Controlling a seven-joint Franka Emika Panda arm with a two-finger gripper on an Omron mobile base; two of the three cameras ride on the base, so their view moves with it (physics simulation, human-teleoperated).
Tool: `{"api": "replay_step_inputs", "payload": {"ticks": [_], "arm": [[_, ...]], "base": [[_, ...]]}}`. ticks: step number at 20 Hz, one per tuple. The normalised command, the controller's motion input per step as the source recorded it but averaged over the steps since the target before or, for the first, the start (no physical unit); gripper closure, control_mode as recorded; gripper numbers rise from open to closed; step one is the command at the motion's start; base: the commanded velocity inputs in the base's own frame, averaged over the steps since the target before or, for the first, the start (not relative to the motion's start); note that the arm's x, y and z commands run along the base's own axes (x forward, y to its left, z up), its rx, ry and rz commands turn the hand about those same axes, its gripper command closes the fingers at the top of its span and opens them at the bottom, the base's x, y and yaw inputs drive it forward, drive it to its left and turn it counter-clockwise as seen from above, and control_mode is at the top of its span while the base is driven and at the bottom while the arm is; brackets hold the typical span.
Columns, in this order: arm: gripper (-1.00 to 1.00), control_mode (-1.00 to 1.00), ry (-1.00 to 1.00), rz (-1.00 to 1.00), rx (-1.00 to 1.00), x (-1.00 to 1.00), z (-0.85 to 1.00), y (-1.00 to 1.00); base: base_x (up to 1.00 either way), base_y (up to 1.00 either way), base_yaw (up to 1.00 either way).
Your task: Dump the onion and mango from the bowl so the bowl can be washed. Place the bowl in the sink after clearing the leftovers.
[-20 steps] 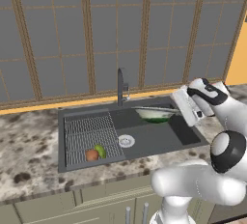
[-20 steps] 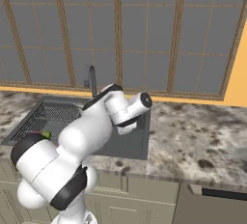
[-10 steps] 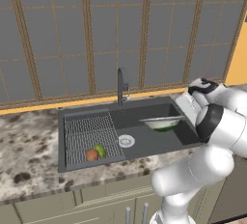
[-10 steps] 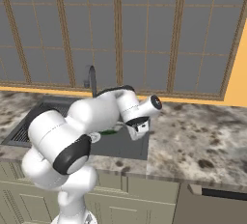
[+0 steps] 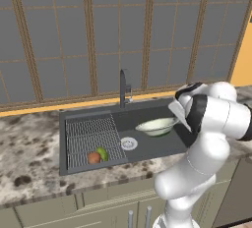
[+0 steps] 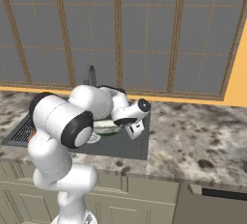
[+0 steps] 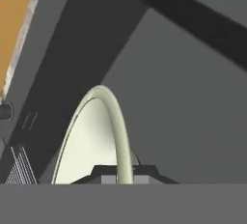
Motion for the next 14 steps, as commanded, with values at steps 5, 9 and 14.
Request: {"api": "replay_step_inputs", "payload": {"ticks": [5,9,14], "arm": [[1.0,-1.0,0.0,0.0,-0.13,0.06,-0.47,0.23],[1.0,-1.0,-0.01,0.0,-0.12,0.1,-0.39,0.01],[1.0,-1.0,-0.07,0.0,-0.07,0.28,-0.48,0.24]], "base": [[0.0,0.0,0.0],[0.0,0.0,0.0],[0.0,0.0,0.0]]}}
